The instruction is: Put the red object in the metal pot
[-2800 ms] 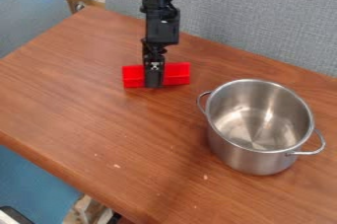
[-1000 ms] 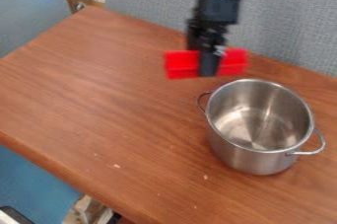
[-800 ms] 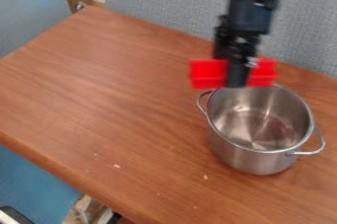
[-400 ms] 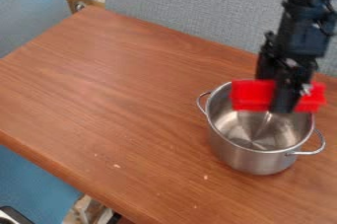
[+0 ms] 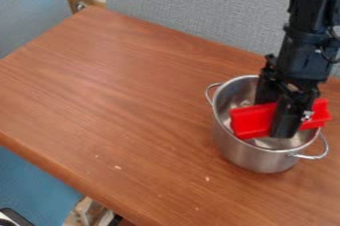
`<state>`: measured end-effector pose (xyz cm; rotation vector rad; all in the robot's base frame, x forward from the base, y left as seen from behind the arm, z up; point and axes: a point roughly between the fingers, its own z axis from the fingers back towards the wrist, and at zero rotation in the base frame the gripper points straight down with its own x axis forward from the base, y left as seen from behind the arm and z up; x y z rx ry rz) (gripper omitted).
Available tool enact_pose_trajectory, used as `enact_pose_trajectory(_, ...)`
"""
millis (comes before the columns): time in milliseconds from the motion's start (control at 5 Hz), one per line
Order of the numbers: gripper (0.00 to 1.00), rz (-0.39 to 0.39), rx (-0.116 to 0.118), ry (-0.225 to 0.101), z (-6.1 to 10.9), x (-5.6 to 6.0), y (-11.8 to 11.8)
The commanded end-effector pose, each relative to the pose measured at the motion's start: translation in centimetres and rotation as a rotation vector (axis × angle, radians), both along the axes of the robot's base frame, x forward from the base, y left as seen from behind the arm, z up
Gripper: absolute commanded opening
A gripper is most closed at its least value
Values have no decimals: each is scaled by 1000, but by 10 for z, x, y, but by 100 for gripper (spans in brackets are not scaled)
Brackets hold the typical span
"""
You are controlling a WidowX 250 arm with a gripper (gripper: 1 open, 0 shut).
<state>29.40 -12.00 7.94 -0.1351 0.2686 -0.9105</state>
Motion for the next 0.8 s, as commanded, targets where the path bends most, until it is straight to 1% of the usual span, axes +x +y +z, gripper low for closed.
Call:
enact_pose_trajectory(0,100,25,-20,-71,19,4,6)
enact_pose_trajectory(600,100,35,-16,-47,3,8,9)
